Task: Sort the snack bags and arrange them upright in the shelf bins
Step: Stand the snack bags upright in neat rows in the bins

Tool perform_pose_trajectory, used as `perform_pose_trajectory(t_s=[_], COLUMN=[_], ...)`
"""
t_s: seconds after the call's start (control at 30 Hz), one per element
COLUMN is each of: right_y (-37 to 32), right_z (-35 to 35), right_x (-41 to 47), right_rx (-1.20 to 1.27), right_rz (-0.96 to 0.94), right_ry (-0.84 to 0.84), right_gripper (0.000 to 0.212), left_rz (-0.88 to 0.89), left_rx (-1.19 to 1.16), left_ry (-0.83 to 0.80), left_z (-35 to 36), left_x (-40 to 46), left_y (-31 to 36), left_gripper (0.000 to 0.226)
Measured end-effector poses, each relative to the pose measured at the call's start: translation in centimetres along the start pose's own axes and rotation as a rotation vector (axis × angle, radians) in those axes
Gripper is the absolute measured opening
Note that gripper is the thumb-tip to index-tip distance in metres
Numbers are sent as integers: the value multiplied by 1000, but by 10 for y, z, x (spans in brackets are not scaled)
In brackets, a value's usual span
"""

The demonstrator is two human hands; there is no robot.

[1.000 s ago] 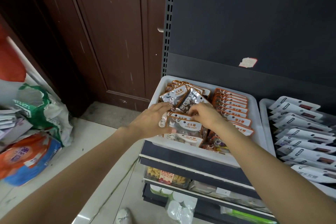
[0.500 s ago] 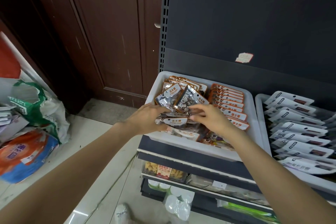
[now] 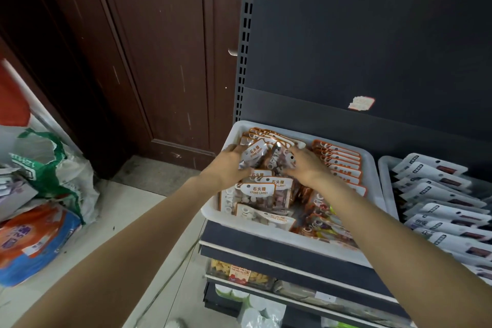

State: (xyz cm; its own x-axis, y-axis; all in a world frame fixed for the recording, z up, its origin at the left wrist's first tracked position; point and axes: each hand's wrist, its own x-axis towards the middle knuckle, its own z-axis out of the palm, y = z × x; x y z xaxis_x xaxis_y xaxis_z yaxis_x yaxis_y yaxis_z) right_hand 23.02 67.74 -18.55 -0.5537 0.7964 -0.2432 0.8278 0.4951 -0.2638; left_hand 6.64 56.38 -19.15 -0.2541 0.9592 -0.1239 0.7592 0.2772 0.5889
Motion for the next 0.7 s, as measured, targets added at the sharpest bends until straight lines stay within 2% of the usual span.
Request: perform_pose_trajectory(t_s=[0.1,0.23,0.27,0.33,0.4,0.47,0.57,0.7], right_y=[-3,-3,-2,1,4,5,8,13], right_z=[9,14,13,11,5,-4,-15,-29], right_x=[11,18,18,17,9,-1,-17,-28], right_rx=[-127,-61,-32,-3,-2,-11,41,88], right_rz=[30,63,54,8,-31,-62,-41,75], right_ry=[-22,19,44,104,158,207,314,476], right_gripper=[74,90,84,58,30,17,16,20], left_rz=[5,35,41,22,36,46,14,18], left_rx=[224,452,430,260,131,84,-63,-12], left_ry=[-85,-108,-98,-65,-57,-47,-17,-72], left_z=[4,6,5,3,1,0,-3,0], left_x=[15,19,18,18,14,8,-2,-11], left_y=[0,-2,-2,-4,-6,-8,-6,-3], left_gripper=[77,81,80,72,48,26,23,22])
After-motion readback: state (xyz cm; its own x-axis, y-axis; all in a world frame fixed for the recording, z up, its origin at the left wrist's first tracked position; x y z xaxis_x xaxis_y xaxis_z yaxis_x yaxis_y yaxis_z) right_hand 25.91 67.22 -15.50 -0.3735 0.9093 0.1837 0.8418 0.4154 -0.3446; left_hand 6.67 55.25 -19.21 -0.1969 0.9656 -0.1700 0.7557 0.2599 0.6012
